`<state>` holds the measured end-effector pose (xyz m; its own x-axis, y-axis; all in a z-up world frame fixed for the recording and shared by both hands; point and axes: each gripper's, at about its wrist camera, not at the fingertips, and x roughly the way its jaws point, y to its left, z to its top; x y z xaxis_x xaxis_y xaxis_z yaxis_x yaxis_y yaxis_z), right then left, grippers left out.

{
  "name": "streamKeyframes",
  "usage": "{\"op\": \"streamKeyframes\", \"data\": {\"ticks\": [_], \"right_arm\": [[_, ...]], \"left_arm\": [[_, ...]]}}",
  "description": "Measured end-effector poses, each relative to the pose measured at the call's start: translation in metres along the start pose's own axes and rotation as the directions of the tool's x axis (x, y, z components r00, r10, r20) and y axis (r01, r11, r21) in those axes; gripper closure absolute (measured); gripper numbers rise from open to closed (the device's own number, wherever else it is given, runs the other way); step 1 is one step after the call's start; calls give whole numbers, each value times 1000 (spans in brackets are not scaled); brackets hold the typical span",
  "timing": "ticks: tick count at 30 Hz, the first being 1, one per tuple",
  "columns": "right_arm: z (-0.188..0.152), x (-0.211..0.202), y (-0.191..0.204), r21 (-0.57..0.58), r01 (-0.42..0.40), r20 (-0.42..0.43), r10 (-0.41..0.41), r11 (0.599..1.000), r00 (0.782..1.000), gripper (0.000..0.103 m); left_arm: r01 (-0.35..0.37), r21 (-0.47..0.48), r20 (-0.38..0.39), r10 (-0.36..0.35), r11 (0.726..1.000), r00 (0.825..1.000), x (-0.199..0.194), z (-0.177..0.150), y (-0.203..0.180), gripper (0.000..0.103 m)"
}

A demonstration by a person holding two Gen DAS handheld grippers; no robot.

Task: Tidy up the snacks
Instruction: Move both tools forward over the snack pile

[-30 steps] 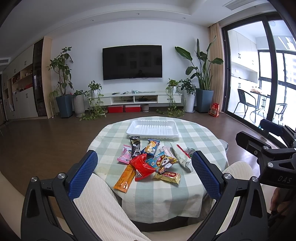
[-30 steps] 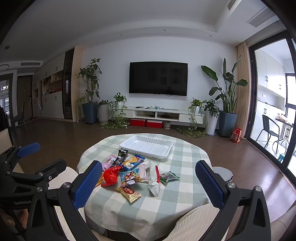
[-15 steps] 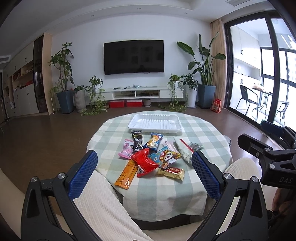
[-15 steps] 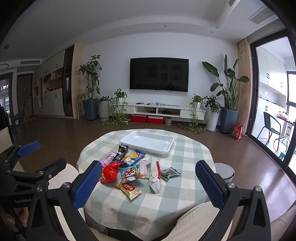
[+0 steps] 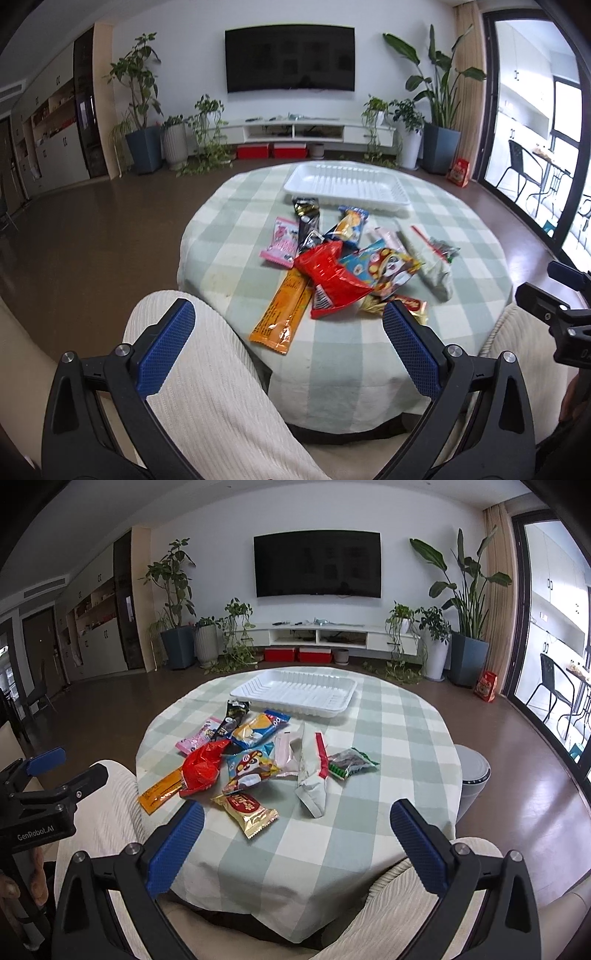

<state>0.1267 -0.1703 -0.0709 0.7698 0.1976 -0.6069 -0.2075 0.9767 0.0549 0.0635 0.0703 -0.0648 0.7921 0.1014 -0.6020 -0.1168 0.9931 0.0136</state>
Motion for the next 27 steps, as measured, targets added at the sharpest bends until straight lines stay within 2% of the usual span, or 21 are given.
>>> {"op": "streamKeyframes", "data": {"ticks": [8, 15, 20, 27], "right_arm": [[-7, 55, -16, 32, -17, -101, 20, 999, 995, 0], [0, 83, -16, 10, -25, -133, 26, 1000, 991, 0], [6, 102, -18, -5, -36, -149, 35, 999, 988, 0], [12, 128, -19, -25, -62, -193, 56, 998, 980, 0]], "left_arm": [[-1, 2, -84, 1, 1000, 996, 66, -5, 8, 0], [-5, 13, -149, 7, 1000, 989, 105, -5, 10, 0], [7, 35, -210, 0, 999, 978, 137, -3, 14, 0], [-9, 105, -279, 38, 994, 960, 178, -1, 14, 0]]}}
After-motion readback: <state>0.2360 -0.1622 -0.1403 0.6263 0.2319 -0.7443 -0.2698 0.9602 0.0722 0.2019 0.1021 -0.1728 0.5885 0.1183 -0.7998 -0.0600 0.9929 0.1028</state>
